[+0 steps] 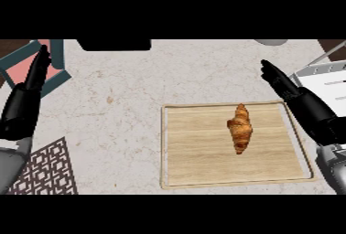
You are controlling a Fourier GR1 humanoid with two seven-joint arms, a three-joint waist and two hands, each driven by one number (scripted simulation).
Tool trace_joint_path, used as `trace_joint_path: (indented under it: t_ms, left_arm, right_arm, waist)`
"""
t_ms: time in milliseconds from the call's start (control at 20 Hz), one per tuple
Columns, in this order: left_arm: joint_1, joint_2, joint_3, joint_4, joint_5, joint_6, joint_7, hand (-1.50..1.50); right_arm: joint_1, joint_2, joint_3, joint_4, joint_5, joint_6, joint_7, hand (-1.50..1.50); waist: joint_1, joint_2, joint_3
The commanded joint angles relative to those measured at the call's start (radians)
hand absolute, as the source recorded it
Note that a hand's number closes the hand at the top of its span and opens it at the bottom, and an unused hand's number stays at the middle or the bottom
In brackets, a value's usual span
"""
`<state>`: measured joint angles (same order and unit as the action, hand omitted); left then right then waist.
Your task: Pick the croissant from the tray and place it in the tiered basket
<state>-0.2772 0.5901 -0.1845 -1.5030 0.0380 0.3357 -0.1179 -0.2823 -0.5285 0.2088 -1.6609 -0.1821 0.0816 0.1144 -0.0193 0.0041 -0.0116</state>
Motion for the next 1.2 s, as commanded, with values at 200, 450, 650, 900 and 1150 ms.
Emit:
trace_joint_path:
  t_ms: [200, 450, 650, 900, 1150]
  left_arm:
    - [0.097, -0.035, 0.030, 0.080, 0.045, 0.017, 0.092, 0.00]
    - [0.147, -0.046, 0.038, 0.093, 0.068, 0.021, 0.121, 0.00]
    - [0.162, -0.053, 0.017, 0.061, 0.074, 0.002, 0.149, 0.00]
    - [0.148, -0.090, -0.014, 0.056, 0.058, 0.000, 0.143, 0.00]
    - [0.117, -0.081, -0.029, 0.047, 0.058, -0.026, 0.185, 0.00]
  right_arm:
    - [0.103, 0.228, -0.241, 0.002, -0.019, -0.455, 0.035, 1.50]
    - [0.301, 0.232, -0.390, 0.161, 0.126, -0.761, 0.140, -1.50]
    - [0.427, 0.345, -0.322, 0.005, 0.273, -0.983, 0.170, -1.50]
    - [0.525, 0.248, -0.146, -0.184, 0.483, -0.932, 0.504, -1.50]
    - [0.509, 0.074, -0.082, -0.244, 0.530, -0.672, 0.766, -1.50]
  waist:
    - [-0.029, -0.010, 0.011]
    - [-0.095, -0.001, 0.005]
    - [-0.043, -0.019, 0.006]
    - [-0.005, -0.008, 0.002]
    - [0.025, -0.001, 0.001]
